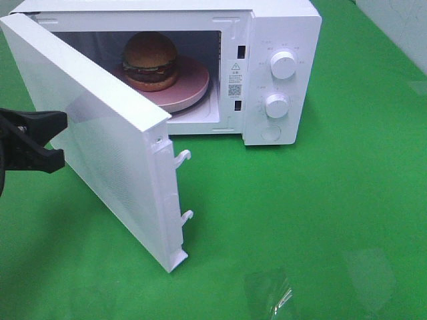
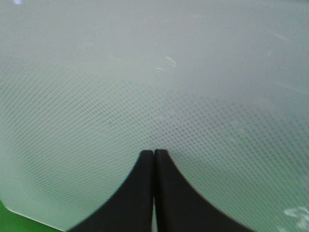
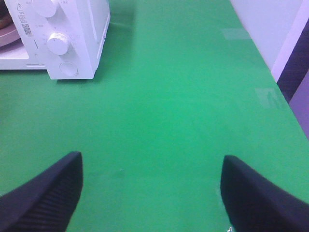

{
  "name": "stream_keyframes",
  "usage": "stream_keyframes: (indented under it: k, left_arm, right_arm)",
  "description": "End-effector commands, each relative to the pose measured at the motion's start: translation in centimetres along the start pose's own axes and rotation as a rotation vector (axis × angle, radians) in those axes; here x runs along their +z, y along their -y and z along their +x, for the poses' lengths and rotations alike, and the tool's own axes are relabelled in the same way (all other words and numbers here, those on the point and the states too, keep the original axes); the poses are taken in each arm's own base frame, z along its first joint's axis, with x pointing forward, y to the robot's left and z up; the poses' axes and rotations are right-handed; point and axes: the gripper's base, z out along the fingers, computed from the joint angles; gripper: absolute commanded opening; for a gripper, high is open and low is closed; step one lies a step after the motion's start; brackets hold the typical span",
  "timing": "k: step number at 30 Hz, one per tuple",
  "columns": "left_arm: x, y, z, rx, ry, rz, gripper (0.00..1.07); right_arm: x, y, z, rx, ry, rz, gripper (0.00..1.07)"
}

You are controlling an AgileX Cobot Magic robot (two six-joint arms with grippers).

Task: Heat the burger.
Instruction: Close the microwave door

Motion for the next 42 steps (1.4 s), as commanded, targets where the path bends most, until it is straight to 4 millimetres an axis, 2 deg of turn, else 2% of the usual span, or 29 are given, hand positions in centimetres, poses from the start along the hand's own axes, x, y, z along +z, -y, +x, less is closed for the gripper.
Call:
stream_keyframes:
  k: [1,13,22,24,25,32,34,37,41,42]
  left_arm:
    - [0.9,1.2,0.0,0.015,0.004,0.030,0.00]
    - [4.1,3.5,-1.2,0.017,0.031,0.098,0.00]
    - [7.8,5.2,-2.5,0.045,0.019,0.092,0.00]
    - [8.2,5.5,-2.7,0.054,0.019,0.098,0.00]
    - [9.0,5.8,-3.1,0.061,0.019,0.105,0.00]
    - [11.1,6.2,-3.8,0.059,0.020,0.106,0.00]
    - [12.4,6.7,-4.3,0.058,0.029,0.110,0.00]
    - [12.7,6.8,-4.5,0.060,0.037,0.113,0.00]
    - [14.9,7.3,-5.1,0.076,0.023,0.110,0.00]
    - [14.9,7.3,-5.1,0.076,0.023,0.110,0.00]
  right_arm:
    - [-0.4,0.0,0.1,0.007,0.037,-0.001,0.76]
    - [-0.4,0.0,0.1,0.007,0.037,-0.001,0.76]
    - [-0.4,0.0,0.1,0.007,0.037,-0.001,0.76]
    - [-0.4,0.0,0.1,0.007,0.037,-0.001,0.76]
    - [-0.4,0.0,0.1,0.007,0.037,-0.001,0.76]
    - [-0.4,0.0,0.1,0.007,0.037,-0.001,0.76]
    - [-0.4,0.0,0.1,0.007,0.037,-0.001,0.76]
    - [-0.4,0.0,0.1,0.007,0.037,-0.001,0.76]
    - [-0.4,0.0,0.1,0.007,0.037,-0.001,0.76]
    - [-0.4,0.0,0.1,0.007,0.037,-0.001,0.76]
